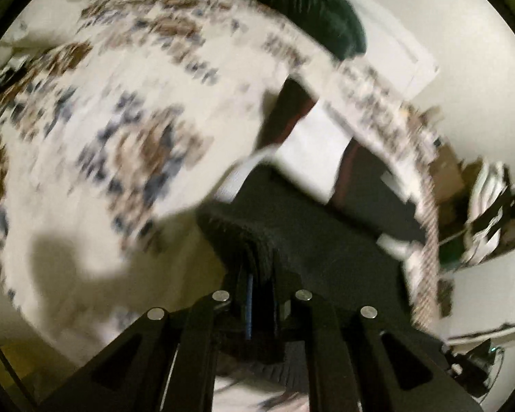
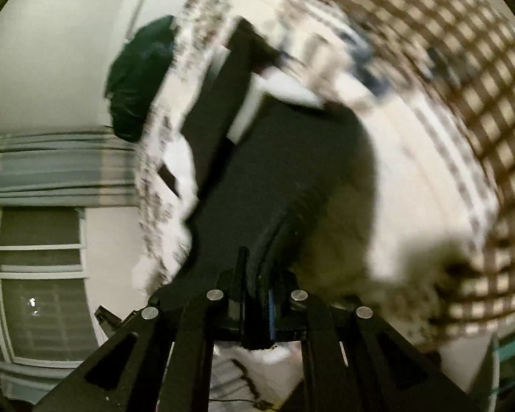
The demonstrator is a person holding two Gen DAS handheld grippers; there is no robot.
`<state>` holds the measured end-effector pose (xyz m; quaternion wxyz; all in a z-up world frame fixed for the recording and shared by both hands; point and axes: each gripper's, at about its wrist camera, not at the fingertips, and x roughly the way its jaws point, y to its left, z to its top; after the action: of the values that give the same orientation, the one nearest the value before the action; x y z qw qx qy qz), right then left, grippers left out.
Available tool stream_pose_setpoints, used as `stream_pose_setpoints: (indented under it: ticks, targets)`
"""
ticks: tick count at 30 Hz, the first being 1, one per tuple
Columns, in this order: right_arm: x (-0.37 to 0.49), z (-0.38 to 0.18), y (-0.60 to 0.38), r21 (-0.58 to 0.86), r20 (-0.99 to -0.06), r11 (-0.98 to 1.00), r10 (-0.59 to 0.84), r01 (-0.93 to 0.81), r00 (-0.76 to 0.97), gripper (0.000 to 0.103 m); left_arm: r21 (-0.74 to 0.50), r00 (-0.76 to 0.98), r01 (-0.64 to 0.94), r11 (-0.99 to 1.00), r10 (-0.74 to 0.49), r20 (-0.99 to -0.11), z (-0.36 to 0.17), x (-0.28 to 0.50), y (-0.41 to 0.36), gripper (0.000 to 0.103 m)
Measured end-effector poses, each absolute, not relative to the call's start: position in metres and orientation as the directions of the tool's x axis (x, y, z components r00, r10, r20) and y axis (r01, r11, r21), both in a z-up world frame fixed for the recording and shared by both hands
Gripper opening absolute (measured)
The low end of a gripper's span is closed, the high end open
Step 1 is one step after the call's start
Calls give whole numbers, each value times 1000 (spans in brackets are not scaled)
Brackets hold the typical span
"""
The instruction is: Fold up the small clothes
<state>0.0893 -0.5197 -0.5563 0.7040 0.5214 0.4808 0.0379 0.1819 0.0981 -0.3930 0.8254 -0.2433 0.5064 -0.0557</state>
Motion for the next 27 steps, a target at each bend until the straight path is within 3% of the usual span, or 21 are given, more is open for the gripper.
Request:
stream_pose_setpoints:
  ticks: [6,13,18,27]
  targets:
    - [201,-511,-546,766,-634,508,503,393,587,9,-515,555,-144,845,-362,-749,-369,275,97,6]
    - [352,-507,-584,708,-687,562,406,428,604,9,-519,543,-161,840,-364,-757,-394,420,82,6]
    - [458,-530,-592,652,-737,599,358,464,574,9,-493,492,-173,853,-358,-794,-425,504,61,6]
    - [538,-613,-622,615,-786,509,344,602,513,9,-468,340,-274,840,-370,-864,-504,587,47,10]
